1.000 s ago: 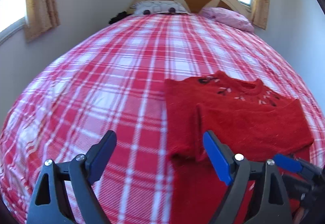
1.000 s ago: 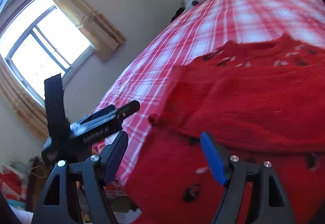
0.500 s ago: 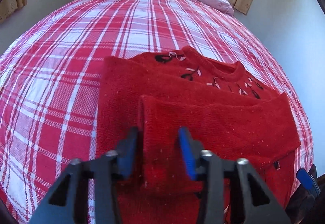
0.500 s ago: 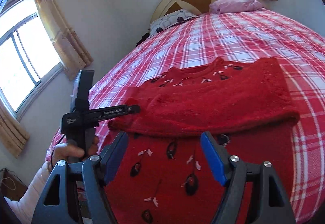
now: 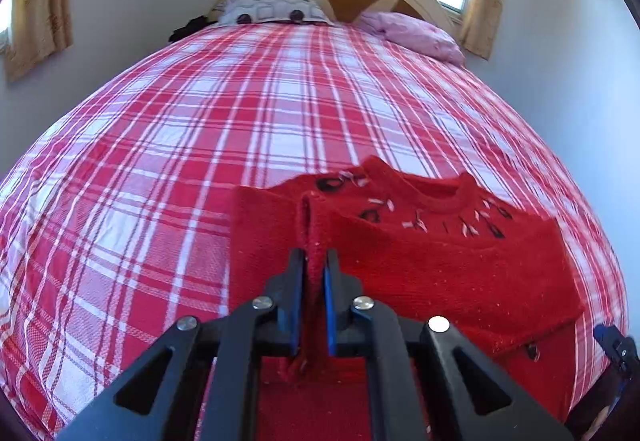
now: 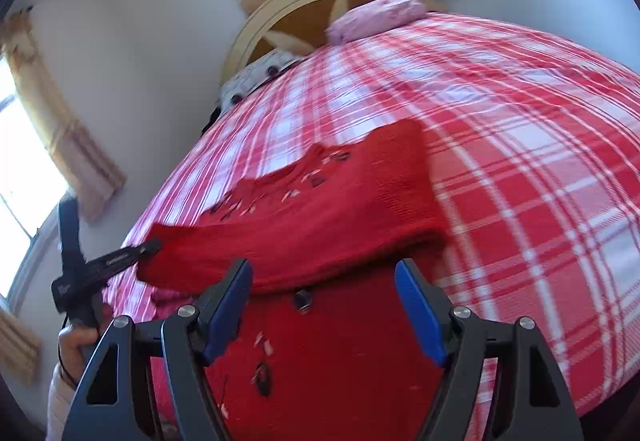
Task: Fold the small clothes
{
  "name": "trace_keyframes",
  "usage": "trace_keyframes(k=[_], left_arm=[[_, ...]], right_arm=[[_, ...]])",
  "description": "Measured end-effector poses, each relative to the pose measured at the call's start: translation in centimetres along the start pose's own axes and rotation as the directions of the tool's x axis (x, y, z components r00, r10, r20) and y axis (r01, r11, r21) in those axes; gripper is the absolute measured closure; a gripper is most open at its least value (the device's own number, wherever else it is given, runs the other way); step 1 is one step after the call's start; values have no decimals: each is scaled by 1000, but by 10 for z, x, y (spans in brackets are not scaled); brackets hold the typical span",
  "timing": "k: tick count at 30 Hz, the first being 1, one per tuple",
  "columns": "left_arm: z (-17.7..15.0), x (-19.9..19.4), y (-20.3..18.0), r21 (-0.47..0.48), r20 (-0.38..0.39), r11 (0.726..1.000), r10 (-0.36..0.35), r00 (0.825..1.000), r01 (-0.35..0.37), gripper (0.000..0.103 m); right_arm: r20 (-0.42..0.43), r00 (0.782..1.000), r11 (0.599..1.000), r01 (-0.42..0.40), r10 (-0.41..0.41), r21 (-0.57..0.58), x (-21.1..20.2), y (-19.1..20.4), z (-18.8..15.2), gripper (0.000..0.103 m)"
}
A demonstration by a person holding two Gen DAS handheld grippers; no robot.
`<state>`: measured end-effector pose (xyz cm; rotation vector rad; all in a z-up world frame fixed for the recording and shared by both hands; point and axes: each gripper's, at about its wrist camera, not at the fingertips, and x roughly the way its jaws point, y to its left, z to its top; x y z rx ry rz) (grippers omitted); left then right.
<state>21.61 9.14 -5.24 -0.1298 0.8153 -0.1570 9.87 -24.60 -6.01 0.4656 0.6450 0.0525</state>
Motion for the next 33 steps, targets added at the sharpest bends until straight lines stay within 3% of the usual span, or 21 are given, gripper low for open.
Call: trace_keyframes(k=[5, 7, 9, 10, 13, 15, 17, 20, 24, 29, 33], left_arm=[[-8, 25, 8, 18, -51, 998, 56, 997, -56, 93], [-16, 38, 7, 42, -72, 994, 99, 992, -97, 93], [-21, 43, 6, 48, -77, 992, 121, 990, -118, 88], [-23, 42, 5, 52, -70, 991, 131, 989, -127, 86], [-22, 39, 4, 62, -66, 989, 141, 988, -136, 83], [-21, 35, 4, 62, -64, 988, 147, 987, -143, 70], [-21, 30, 3, 66, -51, 985, 166, 985, -163, 44], [-22, 21, 2, 74, -14, 978, 197, 980, -196, 30], [-23, 27, 1, 95, -26, 967, 240, 970, -237, 26], [-30, 17, 13, 49, -29, 970, 239, 970, -238, 26], [-36, 0, 17, 52, -4, 969, 243, 970, -242, 26]], right_arm=[[30, 999, 999, 25, -24, -33, -3, 0, 9, 29], [36, 999, 997, 30, -27, -74, 1, 7, 16, 42], [24, 999, 990, 48, -45, -132, 11, 14, 24, 66], [12, 999, 986, 51, -49, -156, 19, 16, 29, 69], [-14, 997, 976, 70, -75, -204, 47, 19, 42, 70], [-38, 995, 966, 84, -96, -245, 68, 20, 48, 70], [-81, 987, 960, 111, -136, -258, 92, 13, 50, 70], [-154, 974, 961, 128, -168, -244, 120, -6, 46, 71], [-151, 981, 975, 92, -124, -201, 112, -17, 45, 71], [-130, 982, 958, 100, -139, -268, 82, -11, 33, 71], [-62, 992, 968, 95, -112, -231, 45, -17, 32, 71]])
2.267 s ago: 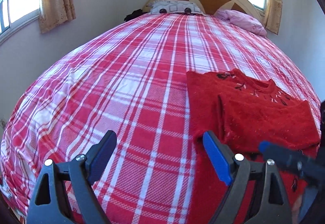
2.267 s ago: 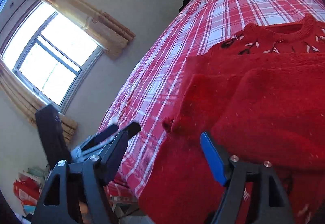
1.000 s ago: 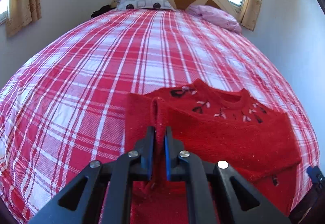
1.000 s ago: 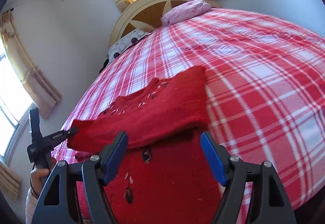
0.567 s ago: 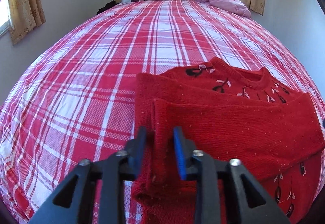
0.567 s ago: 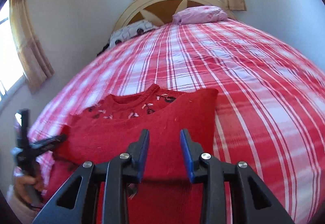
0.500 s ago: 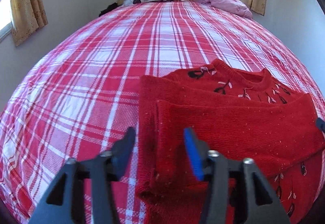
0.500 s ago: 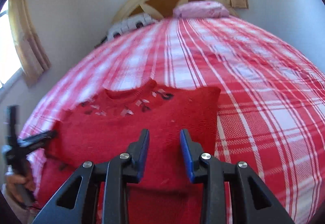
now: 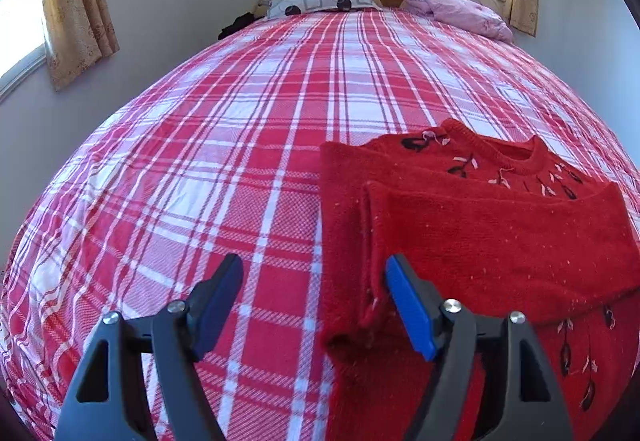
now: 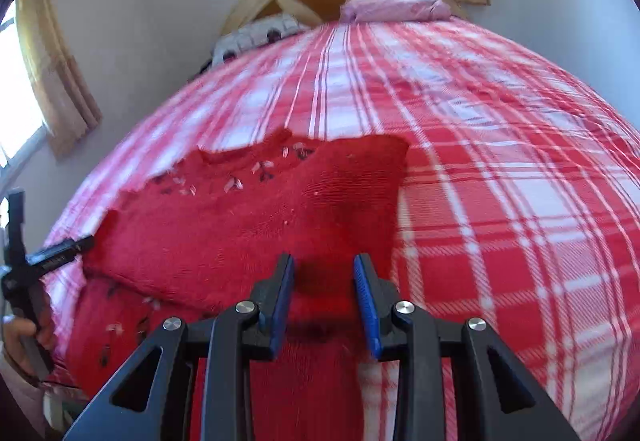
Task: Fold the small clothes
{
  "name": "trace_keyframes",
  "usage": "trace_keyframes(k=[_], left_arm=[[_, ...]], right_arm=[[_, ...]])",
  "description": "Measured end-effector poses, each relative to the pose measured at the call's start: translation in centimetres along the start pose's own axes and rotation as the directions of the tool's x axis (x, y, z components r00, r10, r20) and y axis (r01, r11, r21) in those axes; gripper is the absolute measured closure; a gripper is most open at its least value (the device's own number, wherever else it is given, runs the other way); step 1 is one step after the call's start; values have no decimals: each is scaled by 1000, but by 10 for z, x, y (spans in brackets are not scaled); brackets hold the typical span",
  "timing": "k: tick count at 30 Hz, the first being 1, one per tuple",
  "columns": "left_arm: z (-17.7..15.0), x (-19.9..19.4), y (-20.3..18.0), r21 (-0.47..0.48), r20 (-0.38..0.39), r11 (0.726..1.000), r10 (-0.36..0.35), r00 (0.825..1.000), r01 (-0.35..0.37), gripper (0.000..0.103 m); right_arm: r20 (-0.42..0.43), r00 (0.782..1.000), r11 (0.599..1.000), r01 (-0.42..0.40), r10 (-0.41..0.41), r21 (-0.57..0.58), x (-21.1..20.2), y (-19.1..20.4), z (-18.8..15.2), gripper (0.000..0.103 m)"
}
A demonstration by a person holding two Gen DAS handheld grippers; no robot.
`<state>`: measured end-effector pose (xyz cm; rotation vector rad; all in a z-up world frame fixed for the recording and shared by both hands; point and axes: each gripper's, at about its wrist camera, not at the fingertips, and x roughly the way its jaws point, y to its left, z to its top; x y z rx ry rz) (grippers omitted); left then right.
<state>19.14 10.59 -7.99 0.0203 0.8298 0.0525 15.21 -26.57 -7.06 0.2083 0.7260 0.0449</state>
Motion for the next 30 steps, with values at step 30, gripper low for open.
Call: trace_keyframes(k=[30], left_arm=[[-9, 4, -60, 97, -24, 995, -14, 1000, 16, 14]], right_arm=[[-97, 995, 986, -33, 17, -163, 81, 30, 51, 72]])
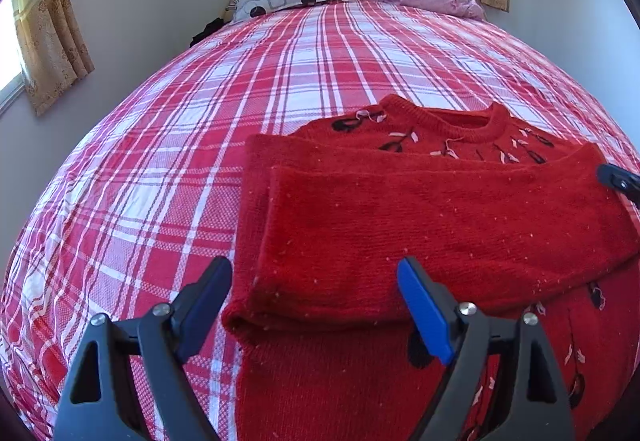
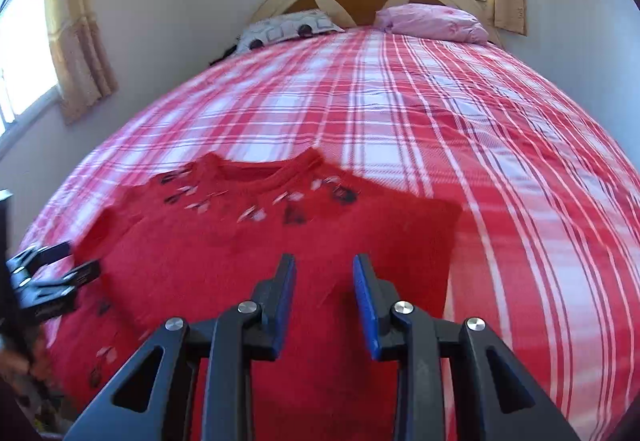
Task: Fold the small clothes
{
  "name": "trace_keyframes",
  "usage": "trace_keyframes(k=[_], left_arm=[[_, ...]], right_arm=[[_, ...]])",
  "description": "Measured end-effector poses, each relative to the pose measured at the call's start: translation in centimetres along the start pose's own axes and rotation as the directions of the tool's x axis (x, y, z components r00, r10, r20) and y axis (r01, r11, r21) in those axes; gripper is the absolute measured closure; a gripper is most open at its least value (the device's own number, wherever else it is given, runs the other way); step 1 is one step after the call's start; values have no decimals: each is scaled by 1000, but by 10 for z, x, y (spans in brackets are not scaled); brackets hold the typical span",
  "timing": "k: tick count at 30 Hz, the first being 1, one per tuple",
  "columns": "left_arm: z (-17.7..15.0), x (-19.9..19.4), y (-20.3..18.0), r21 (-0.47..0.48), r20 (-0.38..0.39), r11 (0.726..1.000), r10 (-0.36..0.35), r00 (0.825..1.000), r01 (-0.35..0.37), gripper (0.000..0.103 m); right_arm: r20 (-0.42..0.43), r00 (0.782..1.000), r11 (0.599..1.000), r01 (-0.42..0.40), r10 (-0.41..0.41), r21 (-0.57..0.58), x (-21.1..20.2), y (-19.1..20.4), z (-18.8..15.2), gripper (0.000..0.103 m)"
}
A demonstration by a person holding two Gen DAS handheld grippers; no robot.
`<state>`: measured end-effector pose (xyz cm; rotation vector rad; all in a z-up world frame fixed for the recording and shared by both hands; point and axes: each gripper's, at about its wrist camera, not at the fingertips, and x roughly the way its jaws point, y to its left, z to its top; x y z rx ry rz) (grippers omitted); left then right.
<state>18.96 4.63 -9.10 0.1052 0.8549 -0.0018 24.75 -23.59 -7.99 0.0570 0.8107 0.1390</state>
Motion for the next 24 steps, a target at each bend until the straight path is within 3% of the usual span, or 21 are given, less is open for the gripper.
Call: trace_keyframes(k=[1, 4, 8, 12, 13, 14, 15, 17, 21, 24], left_arm=[[1, 3, 0, -2, -8, 1000, 12, 1000, -12, 12], [0, 14, 4, -14, -38, 1000, 20, 999, -20, 10], [1, 18, 11, -54, -50, 999, -4, 999, 1, 6], [-1, 6, 13, -36, -36, 999, 5, 999, -7, 6], [-2, 1, 15, -32, -23, 999, 5, 1000, -5, 6], [-4, -4, 18, -30, -14, 1000, 0, 1000, 0, 6], [-7, -9, 21, -30, -5, 1000, -10, 1000, 10, 6], [-15, -20, 28, -31, 10, 999, -31, 999, 31, 6], [-37, -42, 43, -17, 36, 997, -68, 997, 69, 6], [-53, -58, 48, 41, 54, 997, -70, 996, 68, 6]], right_arm=[[-45, 999, 1000, -3, 3, 15, 15, -10, 3, 73], [-52, 999, 1000, 3, -1, 30, 27, -31, 6, 95], [-45, 988, 965, -135, 148, 224, 21, -60, 8, 96], [24, 981, 928, -191, 193, 319, -16, -71, -3, 91], [44, 978, 920, -206, 203, 333, -31, -72, -9, 89], [67, 975, 911, -223, 213, 347, -48, -74, -19, 78], [81, 974, 908, -229, 214, 352, -58, -75, -26, 55], [130, 975, 915, -214, 179, 343, -93, -73, -54, 33], [146, 982, 954, -158, 123, 256, -138, -59, -100, 33], [67, 994, 983, -99, 90, 152, -153, -36, -134, 33]])
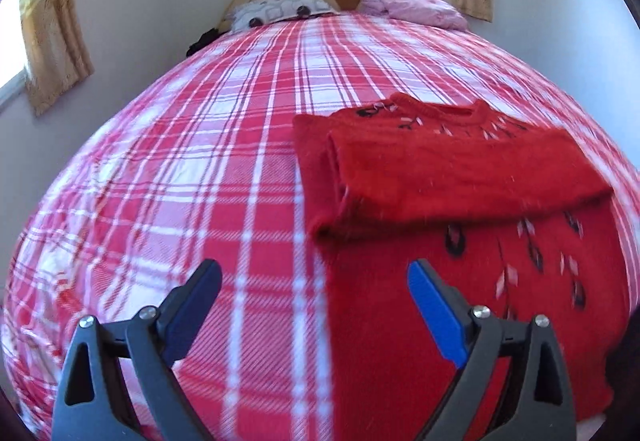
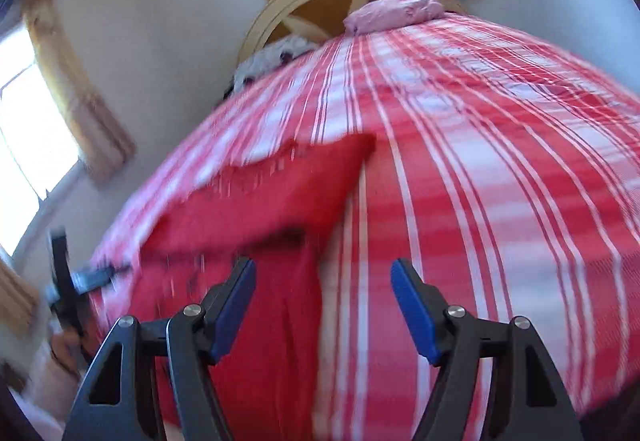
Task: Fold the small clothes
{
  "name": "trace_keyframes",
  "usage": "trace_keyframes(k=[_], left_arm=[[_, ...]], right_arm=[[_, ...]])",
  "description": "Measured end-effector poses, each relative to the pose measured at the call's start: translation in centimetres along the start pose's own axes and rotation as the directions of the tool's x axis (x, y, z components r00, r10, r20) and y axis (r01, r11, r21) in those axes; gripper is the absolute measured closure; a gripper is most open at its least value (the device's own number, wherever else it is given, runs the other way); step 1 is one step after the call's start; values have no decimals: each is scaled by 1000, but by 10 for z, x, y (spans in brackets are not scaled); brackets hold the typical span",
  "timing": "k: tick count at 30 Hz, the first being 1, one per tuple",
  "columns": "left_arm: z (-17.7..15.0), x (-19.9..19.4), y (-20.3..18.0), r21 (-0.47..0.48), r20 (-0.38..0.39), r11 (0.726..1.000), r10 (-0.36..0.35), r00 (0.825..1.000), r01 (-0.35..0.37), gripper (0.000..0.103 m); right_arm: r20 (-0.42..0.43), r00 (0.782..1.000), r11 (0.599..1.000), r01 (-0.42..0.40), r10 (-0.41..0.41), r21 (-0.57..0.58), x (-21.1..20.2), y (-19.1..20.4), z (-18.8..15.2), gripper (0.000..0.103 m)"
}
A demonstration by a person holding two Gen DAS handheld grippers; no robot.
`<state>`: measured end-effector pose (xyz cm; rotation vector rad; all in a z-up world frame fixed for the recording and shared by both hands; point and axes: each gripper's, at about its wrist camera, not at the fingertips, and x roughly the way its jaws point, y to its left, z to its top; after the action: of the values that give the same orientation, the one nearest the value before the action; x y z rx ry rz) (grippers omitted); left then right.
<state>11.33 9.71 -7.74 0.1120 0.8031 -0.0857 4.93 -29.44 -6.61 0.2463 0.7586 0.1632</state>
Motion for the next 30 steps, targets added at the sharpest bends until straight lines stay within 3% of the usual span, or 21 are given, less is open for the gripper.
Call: trace_keyframes(k=[3, 7, 13, 21, 25, 27, 30], left_arm=[[-20, -14, 0, 62, -7, 998, -2, 1000, 3, 6], [-51, -23, -2, 95, -69, 993, -62, 996, 68, 6], [-103, -32, -13, 142, -178, 982, -98, 979, 124, 6], [-131, -22, -30, 99, -285, 972, -178, 942, 214, 6], [-143, -11, -31, 48, -348, 971, -205, 915, 236, 6], [-147, -12, -29, 9, -336, 970, -227, 914, 244, 6], [-147, -7, -21, -75, -373, 954, -295, 880, 289, 15]], right_arm=[[-100, 995, 999, -17, 12, -46, -7, 10, -39, 33], [-232, 972, 998, -43, 33, -38, -8, 10, -83, 33], [-264, 961, 995, -71, 85, 64, -23, 7, -125, 33], [-346, 937, 998, -37, 49, 41, -12, 20, -143, 44], [-404, 913, 999, -43, 50, 28, 0, 27, -156, 48], [-415, 909, 1000, -30, 25, -5, 3, 34, -160, 52], [-419, 908, 1000, -15, 5, -20, 3, 35, -159, 60]])
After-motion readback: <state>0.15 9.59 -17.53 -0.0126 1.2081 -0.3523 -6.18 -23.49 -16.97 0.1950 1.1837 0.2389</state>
